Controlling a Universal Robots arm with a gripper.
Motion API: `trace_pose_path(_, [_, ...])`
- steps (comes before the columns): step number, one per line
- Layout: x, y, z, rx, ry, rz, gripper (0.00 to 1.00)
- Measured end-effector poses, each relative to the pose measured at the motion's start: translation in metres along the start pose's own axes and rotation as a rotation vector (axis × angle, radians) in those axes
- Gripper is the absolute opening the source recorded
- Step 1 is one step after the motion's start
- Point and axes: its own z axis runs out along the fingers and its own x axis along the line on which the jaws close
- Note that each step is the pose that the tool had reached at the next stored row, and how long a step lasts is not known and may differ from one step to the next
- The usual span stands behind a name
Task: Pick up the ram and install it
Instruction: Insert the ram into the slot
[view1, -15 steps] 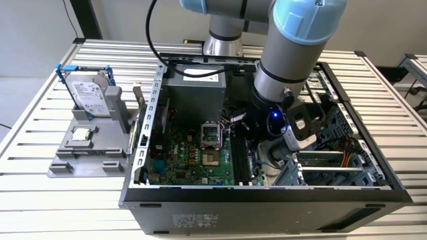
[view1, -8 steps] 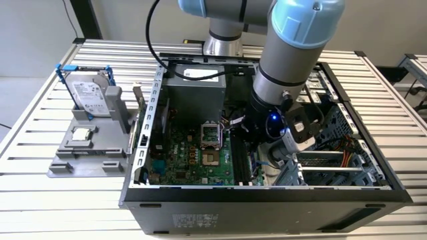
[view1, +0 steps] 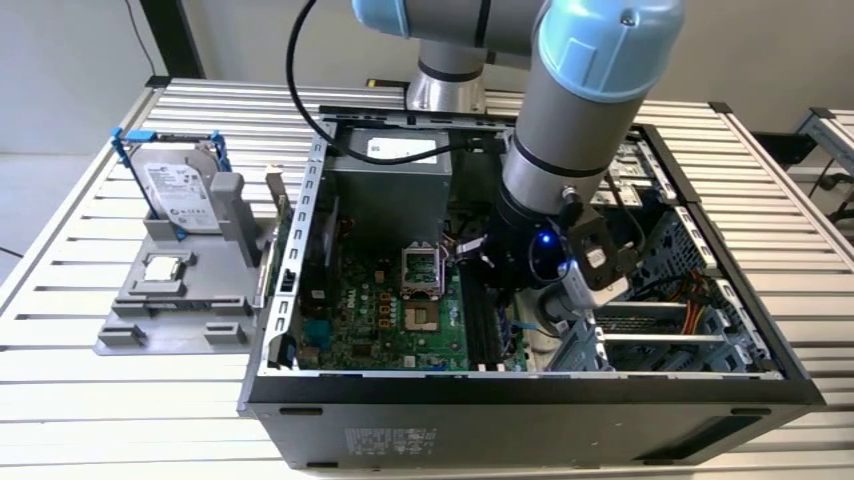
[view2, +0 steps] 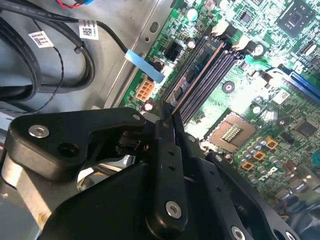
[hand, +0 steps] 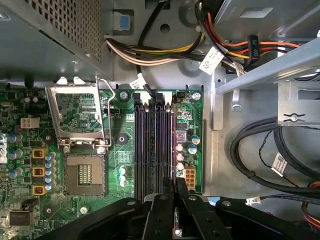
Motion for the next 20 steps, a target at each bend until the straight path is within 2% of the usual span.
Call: trace_pose_path(20, [0.0013, -0.0005, 0.0083, 0.0065, 0.0001, -0.007, 0.00])
